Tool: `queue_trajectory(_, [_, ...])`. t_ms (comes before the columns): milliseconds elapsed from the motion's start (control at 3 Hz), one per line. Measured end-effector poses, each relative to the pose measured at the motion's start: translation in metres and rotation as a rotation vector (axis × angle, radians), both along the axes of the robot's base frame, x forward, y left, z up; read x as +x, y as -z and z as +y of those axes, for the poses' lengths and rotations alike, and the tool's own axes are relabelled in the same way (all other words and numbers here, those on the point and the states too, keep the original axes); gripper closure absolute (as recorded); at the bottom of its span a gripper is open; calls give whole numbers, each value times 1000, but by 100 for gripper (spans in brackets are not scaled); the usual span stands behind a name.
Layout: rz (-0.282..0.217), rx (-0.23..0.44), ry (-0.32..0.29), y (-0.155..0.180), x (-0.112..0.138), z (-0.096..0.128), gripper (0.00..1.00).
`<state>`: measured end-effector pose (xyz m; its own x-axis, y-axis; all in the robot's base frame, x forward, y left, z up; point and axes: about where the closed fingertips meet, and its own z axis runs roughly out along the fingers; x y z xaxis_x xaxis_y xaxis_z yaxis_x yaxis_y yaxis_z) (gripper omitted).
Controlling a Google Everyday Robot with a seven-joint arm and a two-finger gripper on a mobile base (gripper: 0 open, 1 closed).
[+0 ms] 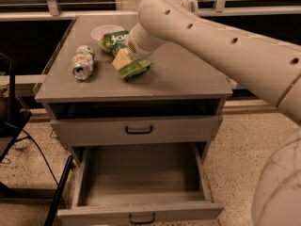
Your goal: Place green rice chip bag into middle drawer
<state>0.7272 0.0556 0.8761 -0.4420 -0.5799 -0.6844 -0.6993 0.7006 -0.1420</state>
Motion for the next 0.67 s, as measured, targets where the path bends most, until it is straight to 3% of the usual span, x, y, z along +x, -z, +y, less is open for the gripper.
queue_trajectory(333, [0,0,0,0,0,0,86])
queue_trajectory(667, [0,0,0,0,0,0,100])
